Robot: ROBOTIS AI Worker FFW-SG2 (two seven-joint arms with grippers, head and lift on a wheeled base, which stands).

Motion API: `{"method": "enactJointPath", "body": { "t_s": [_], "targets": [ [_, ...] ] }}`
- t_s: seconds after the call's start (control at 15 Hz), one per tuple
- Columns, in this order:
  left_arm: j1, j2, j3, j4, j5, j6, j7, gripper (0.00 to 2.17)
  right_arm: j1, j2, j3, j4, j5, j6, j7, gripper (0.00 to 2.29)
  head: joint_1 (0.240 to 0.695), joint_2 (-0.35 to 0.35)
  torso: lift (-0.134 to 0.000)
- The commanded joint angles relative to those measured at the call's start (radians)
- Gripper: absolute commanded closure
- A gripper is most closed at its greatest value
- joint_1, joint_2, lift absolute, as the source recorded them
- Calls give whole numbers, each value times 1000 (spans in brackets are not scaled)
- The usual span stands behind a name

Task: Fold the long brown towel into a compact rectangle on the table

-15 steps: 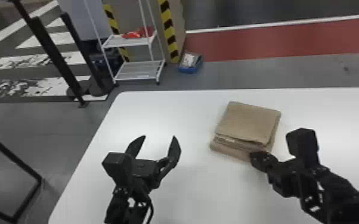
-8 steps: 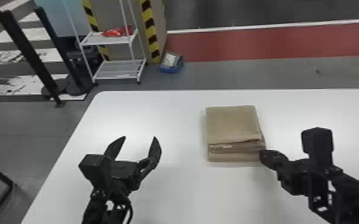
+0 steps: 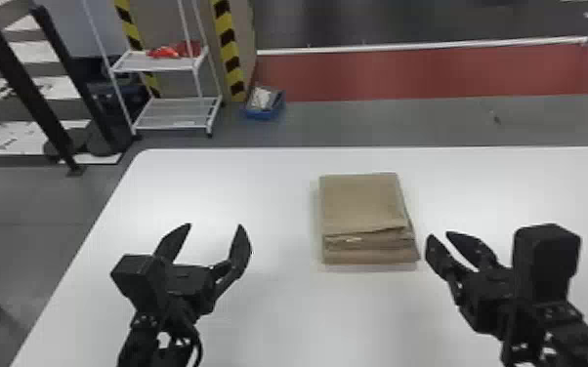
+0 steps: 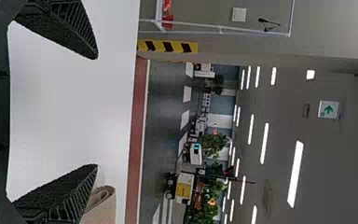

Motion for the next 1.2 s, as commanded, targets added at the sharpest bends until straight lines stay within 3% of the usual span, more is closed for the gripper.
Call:
{"method": "enactJointPath", "body": {
  "t_s": [0.0, 0.07, 0.33, 0.6, 0.8, 1.13],
  "targets": [
    [0, -3, -7, 2, -9, 7, 2, 39, 38, 2, 90, 2, 48, -69, -127, 33, 695, 101, -121],
    [0, -3, -18, -2, -21, 13, 12, 39, 65, 2, 105, 11, 59, -133, -180, 43, 695, 102, -121],
    [31, -3, -18, -58, -21, 35, 32, 39, 163, 2, 105, 51, 62, -281, -265, 49, 695, 102, -121],
    [98, -3, -6, -113, -23, 7, 54, 39, 203, 2, 125, 67, 62, -330, -289, 63, 695, 112, -121],
    [140, -3, -7, -148, -46, -21, 84, 39, 205, -43, 140, 80, 51, -357, -337, 66, 695, 135, -121],
    [149, -3, -4, -142, -51, -27, 90, 39, 223, -48, 143, 103, 45, -588, -326, 66, 695, 151, -121]
  ]
}}
